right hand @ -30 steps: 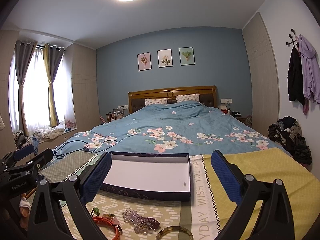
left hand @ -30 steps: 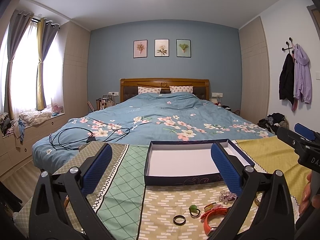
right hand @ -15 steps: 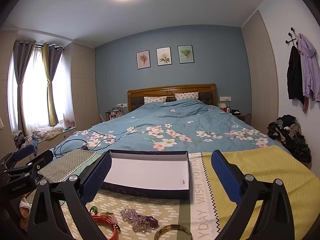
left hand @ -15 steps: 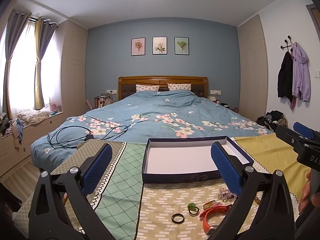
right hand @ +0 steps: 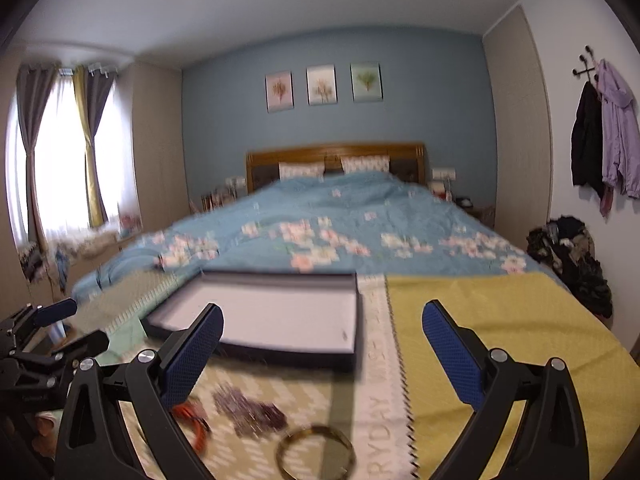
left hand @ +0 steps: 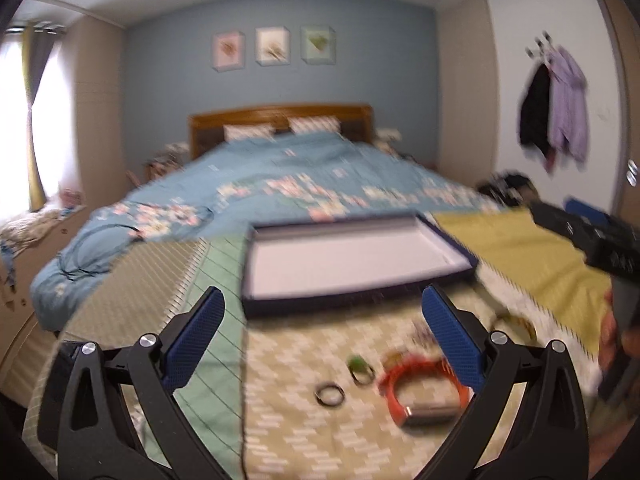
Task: Organize jewelry
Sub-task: 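Grasp the orange watch band with the left tool while the right tool grasps the tortoiseshell bangle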
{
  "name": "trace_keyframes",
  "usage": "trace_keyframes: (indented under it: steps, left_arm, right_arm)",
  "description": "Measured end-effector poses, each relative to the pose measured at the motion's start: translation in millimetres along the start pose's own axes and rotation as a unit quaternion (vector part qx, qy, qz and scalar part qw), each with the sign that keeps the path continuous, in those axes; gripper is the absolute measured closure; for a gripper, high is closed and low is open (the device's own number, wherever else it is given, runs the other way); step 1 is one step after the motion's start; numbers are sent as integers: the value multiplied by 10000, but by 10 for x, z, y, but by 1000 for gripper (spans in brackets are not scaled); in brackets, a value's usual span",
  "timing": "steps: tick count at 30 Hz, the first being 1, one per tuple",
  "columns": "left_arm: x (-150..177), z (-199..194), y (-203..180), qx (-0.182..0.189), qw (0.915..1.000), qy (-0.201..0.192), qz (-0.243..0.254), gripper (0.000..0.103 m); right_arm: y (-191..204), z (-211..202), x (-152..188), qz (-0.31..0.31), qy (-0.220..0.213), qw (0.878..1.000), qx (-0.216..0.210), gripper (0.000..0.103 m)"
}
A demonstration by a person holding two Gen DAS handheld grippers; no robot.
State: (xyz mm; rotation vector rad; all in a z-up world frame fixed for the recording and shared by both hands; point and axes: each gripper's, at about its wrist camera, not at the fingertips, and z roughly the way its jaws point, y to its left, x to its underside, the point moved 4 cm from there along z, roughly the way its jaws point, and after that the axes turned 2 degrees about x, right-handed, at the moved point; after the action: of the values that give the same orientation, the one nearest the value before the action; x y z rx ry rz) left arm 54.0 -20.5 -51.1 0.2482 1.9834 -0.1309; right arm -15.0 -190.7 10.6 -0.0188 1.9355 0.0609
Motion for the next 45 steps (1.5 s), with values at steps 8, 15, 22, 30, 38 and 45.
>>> trace_keyframes:
  steps: [8, 15, 22, 30, 38, 45]
  left_arm:
    - [360, 398, -193, 560, 9917, 1046, 501, 14]
    - [504, 569, -312, 987, 9821, 1550, 425, 57]
    - [598, 566, -406, 1373, 9733, 1813, 314, 80]
    - [626, 375, -526, 1690, 9654, 1944, 401, 69]
    - [523, 459, -524, 1650, 9650, 1908, 715, 63]
    - [604, 542, -590, 1787, 9560, 2164, 857, 92]
  right_arm:
    - [-70, 313, 433, -227, 1414, 9890, -367, 7]
    - [-61, 378, 655, -400, 1973, 9780, -543, 20]
    - [-86, 416, 793, -354, 2329, 9688, -775, 45]
    - [-101, 460, 867, -312, 2526, 9628, -906, 76]
    - [-113, 476, 871, -321, 2570, 9613, -940, 74]
    - [-112, 484, 870, -458, 2579, 9607, -923, 78]
